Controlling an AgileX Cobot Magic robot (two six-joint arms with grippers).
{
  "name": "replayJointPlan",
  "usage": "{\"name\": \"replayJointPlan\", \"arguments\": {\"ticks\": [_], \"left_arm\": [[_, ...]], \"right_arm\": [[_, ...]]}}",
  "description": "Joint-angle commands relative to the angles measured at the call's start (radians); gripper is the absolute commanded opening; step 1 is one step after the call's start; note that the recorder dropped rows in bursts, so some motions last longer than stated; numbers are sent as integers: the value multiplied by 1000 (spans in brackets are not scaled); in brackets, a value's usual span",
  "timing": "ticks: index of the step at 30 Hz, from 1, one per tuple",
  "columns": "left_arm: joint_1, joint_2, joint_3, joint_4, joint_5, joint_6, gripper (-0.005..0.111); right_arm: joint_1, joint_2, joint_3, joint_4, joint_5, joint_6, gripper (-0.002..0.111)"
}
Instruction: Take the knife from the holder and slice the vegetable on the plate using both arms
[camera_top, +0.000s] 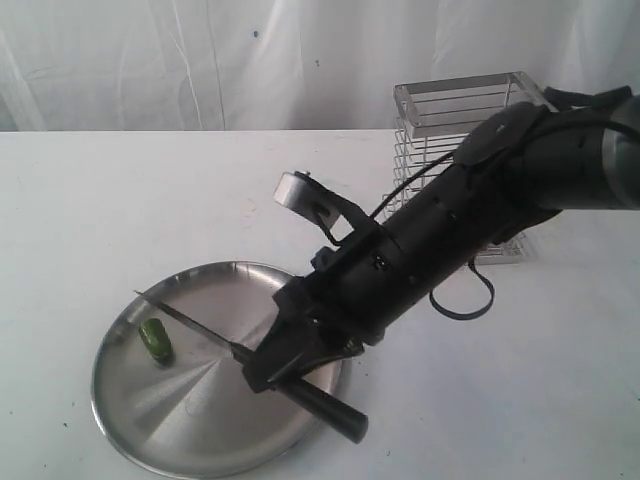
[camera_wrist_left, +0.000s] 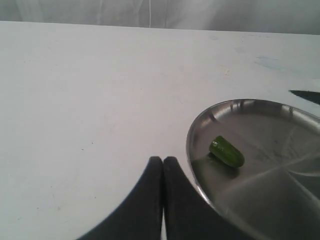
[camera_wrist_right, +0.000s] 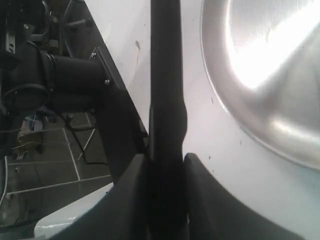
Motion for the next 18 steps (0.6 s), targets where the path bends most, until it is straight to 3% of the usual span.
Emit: {"name": "replayJointPlan", "arguments": {"ticks": [1,4,8,11,14,16,18], "left_arm": [[-5,-4,4,-200,-82,-160,0],[-5,-4,4,-342,-132,-259,0],[-5,-4,4,-351,-254,-263,0],[-5,-4,4,-353,-502,-223,0],[-3,17,-11,-496,-850,-173,0],[-3,77,-109,-593,-843,-81,0],[-3,192,-258,-601,-711,135,0]], "right_arm": [[11,-4,-42,14,-102,-8,0],[11,-4,-46,1,-144,42,0],[11,-4,-46,-10,-83,64,0],[7,-6,-46,-25,-27,93,0],[-17,-6,-46,-62,-21,148,0],[-40,-6,-46,-64,-13,161,0],[-65,-6,-46,-60,7,161,0]]}}
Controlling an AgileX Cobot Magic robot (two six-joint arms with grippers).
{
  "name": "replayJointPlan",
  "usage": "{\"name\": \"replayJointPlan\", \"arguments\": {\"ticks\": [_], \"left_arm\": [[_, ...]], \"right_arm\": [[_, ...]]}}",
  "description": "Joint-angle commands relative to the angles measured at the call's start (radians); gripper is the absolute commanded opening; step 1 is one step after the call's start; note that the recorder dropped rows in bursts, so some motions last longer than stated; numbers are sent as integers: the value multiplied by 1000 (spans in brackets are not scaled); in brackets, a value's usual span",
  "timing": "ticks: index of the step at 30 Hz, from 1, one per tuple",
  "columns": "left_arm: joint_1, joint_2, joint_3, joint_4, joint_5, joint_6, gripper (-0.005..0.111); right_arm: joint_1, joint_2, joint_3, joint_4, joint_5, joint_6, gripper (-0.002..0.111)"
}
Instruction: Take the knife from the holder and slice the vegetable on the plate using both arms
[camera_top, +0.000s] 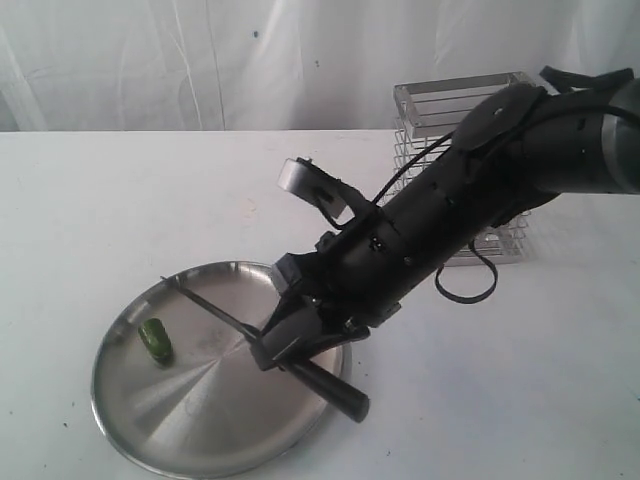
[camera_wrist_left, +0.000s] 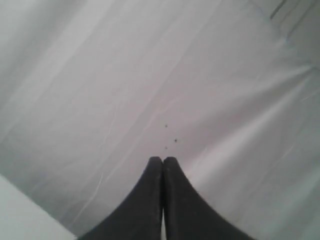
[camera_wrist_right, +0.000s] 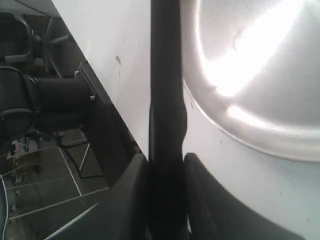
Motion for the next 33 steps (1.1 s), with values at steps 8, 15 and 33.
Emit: {"name": "replayJointPlan", "arguments": {"ticks": [8,15,33], "left_arm": [[-1,906,-781,-36,1017,752,0],[-1,1233,-932,169,1431,584,0],[-59,1336,-798,-108,1168,609,53]], "right_arm": [[-120,-6,-6,-4,79,-1,0],[-190,-6,-6,5,79,-8,0],[-228,-6,-6,5,79,-29,0]]}}
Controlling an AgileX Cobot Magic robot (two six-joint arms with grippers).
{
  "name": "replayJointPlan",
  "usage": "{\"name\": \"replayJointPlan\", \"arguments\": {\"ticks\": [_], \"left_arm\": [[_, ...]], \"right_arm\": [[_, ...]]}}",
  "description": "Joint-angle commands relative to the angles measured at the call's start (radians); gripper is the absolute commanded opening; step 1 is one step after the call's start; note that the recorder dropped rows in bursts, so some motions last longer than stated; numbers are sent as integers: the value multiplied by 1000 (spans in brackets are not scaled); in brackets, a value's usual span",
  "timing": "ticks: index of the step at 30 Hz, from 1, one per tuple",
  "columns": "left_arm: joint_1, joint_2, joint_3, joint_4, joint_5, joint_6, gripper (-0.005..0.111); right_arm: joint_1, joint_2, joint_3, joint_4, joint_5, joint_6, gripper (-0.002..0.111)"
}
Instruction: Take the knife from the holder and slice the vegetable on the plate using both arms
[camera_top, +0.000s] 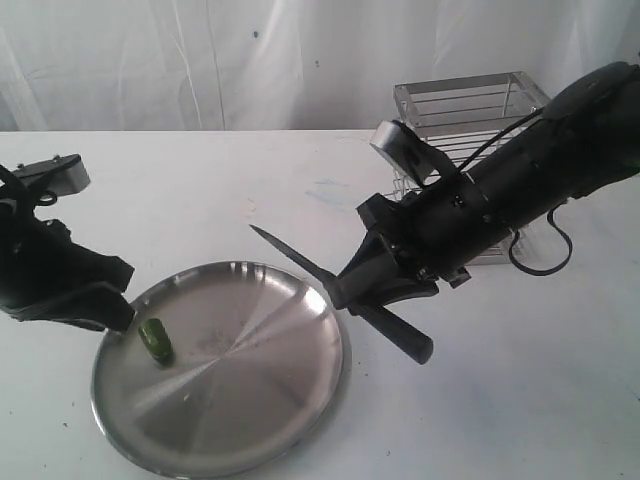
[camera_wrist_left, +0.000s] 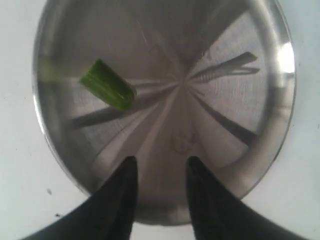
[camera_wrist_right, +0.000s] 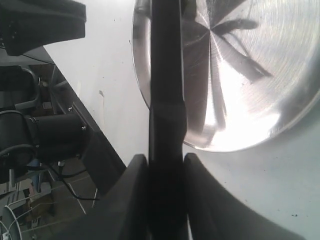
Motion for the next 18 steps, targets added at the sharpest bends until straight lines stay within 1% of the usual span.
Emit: {"name": "replayJointPlan", "arguments": {"ticks": [1,3,4,7,9,10,11,12,13,14,16,17,18], "left_arm": [[-8,1,5,-156,-105,1,55],[-15,16,5,-235,-137,-6,54],[-23,26,5,-240,-148,-27,54],[-76,84,5,-179,-170,-143,53],[-120,128,5,-60,-175,-257,53],[-142,151,5,66,-177,-373,52],[-157,159,5,198,-175,-518,50],[-179,154,5,389,-187,-738,46],[-189,149,5,448,-198,-835,45],[-212,142,3,548,-237,-979,42],[-238,149,3,614,-311,-1114,42],[-246,160,3,627,-343,-1150,42],[-254,183,3,630,-409,-1165,43]], "right_arm": [[-4,-6,-4,18,10,-19,0],[-4,-6,-4,18,10,-19,0],[-4,-6,-4,18,10,-19,0],[-4,-6,-4,18,10,-35,0],[-4,-6,-4,18,10,-35,0],[-4,-7,-4,18,10,-34,0],[-4,-10,-4,17,10,-39,0],[-4,-20,-4,14,10,-53,0],[-4,-23,-4,13,10,-54,0],[-4,-31,-4,13,10,-54,0],[-4,-33,-4,13,10,-54,0],[-4,-34,-4,13,10,-54,0],[-4,-34,-4,13,10,-54,0]]}}
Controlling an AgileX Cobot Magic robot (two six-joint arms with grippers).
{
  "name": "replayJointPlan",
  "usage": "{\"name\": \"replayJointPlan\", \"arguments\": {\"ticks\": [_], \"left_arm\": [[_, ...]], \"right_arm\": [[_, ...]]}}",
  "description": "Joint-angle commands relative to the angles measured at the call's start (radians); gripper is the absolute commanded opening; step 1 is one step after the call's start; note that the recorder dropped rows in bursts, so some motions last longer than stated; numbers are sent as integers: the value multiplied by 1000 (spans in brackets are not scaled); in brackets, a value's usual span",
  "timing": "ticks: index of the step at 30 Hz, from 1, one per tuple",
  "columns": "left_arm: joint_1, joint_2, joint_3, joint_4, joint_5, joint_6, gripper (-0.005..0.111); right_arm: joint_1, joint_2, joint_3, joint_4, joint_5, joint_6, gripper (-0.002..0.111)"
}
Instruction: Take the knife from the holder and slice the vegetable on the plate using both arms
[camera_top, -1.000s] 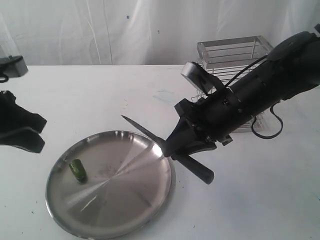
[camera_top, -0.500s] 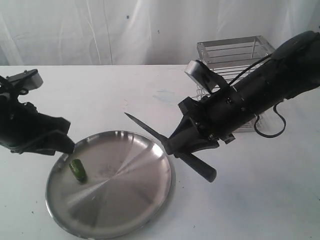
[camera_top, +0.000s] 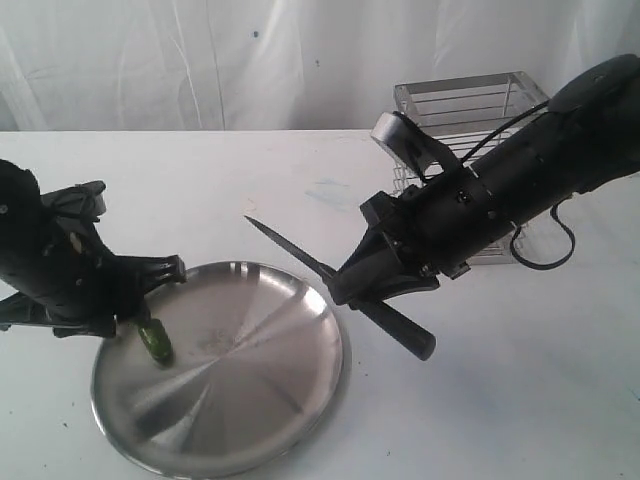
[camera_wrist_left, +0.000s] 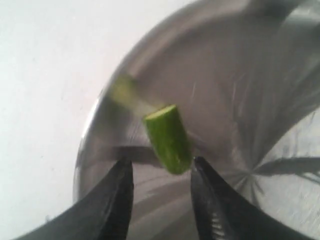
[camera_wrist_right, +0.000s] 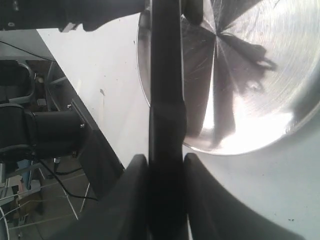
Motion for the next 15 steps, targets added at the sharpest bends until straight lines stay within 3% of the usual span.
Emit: {"name": "replayJointPlan", "arguments": {"ticks": [1,3,5,8,10,11,15], "left_arm": [[-35,52,-1,59,-200,-177,50],[-35,62,-1,6,-174,-177,66],[-35,62,-1,11,-182,-138,74],[-35,62,-4,13,-204,-108,75],[-35,74,-27,13,-54,-123,66],[-35,81,-27,13,-43,-125,64],[-41,107,-27,-13,-129,-129,63]], "right_arm": [[-4,-14,-4,13,10,-14,0],[-4,-16,-4,13,10,-23,0],[-4,-21,-4,10,10,-23,0],[-4,-24,-4,10,10,-23,0],[-4,-24,-4,10,10,-23,0],[-4,-24,-4,10,10,-23,0],[-4,-24,-4,10,10,-21,0]]}}
